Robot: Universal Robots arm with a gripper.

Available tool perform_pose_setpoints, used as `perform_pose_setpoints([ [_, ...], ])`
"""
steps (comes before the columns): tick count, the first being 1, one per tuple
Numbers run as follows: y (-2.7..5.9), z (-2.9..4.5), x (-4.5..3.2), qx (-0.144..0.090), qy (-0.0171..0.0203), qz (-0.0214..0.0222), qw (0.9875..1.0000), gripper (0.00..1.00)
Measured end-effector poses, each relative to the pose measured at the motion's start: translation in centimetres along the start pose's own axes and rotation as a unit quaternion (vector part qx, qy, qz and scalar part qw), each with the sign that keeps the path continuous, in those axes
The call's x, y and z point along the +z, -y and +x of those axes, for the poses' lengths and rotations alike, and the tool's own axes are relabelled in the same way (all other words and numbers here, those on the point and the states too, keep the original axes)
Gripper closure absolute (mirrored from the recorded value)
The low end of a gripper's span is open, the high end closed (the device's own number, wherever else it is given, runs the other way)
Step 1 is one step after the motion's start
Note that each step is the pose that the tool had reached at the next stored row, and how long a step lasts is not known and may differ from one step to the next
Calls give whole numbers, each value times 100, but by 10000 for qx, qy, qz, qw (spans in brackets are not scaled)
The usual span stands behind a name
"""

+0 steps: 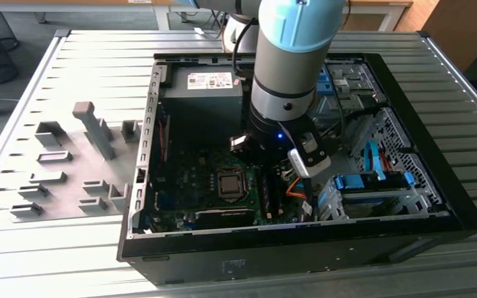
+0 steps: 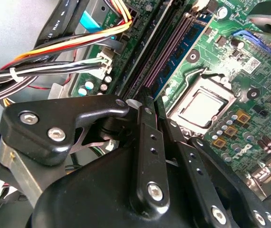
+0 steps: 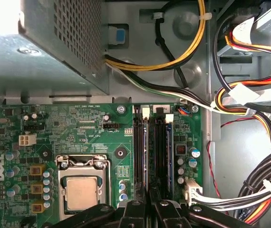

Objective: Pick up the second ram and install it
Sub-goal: 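Insert the second ram into the second slot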

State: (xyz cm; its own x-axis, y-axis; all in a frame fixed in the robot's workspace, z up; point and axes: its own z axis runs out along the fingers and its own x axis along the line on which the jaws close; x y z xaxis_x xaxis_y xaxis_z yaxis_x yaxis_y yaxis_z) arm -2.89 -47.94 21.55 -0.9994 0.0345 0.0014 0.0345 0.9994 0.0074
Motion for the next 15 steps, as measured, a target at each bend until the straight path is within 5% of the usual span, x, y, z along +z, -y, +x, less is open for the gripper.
perform_pose_setpoints([
  [15,-8,3,32,0,0,-6,10000,86],
])
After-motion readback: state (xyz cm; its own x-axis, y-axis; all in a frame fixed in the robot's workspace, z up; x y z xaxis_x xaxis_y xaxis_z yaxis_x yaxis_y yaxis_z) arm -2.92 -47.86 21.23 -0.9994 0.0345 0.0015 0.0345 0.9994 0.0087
